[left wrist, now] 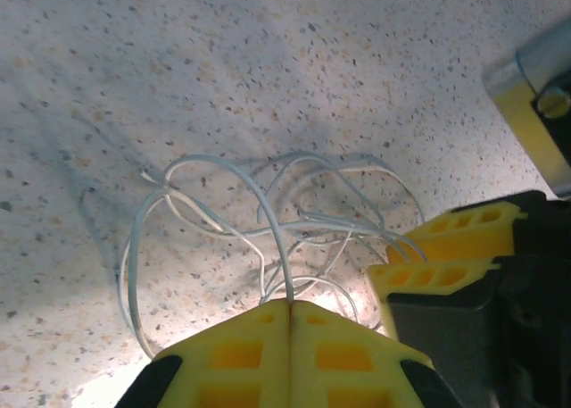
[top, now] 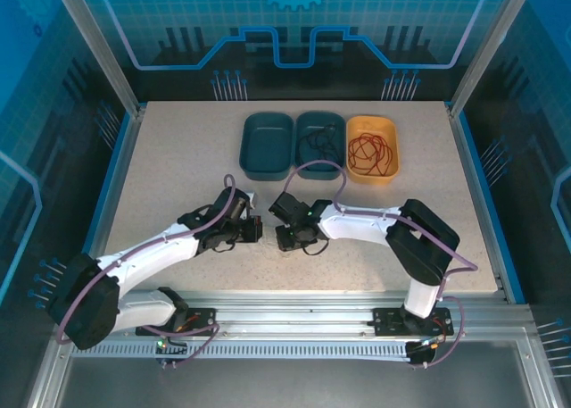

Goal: Untangle the cables

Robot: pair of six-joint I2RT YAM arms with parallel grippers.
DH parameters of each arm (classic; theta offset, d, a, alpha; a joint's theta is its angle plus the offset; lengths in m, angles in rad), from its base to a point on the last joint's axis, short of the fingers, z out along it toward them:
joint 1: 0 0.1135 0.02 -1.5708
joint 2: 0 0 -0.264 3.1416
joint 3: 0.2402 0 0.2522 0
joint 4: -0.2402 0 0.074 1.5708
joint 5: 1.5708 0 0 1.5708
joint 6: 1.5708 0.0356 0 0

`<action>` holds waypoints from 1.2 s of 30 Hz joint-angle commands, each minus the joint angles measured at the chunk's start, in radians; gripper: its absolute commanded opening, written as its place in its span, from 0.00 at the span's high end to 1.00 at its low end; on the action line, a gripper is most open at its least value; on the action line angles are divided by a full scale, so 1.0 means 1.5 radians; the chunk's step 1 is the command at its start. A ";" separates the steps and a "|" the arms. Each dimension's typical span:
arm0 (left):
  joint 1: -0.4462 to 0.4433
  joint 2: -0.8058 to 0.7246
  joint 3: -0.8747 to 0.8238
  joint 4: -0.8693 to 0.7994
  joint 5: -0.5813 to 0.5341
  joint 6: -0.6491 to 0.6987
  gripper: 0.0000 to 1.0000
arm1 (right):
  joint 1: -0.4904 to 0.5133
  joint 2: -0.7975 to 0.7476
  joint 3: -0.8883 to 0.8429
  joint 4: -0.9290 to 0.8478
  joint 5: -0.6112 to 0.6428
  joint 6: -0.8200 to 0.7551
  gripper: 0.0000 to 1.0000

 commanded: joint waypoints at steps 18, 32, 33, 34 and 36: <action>0.094 -0.071 -0.003 -0.024 -0.030 0.046 0.87 | -0.125 -0.264 -0.132 -0.086 0.060 -0.015 0.87; 0.094 -0.015 -0.005 0.008 -0.025 0.045 0.87 | -0.155 -0.332 -0.152 -0.128 0.064 -0.024 0.80; 0.094 -0.014 -0.005 0.011 -0.019 0.046 0.86 | -0.155 -0.330 -0.153 -0.128 0.064 -0.024 0.78; 0.094 -0.013 -0.006 0.018 -0.007 0.045 0.84 | -0.155 -0.327 -0.153 -0.125 0.061 -0.024 0.76; 0.093 -0.009 -0.004 0.035 0.028 0.039 0.78 | -0.156 -0.320 -0.152 -0.120 0.055 -0.027 0.73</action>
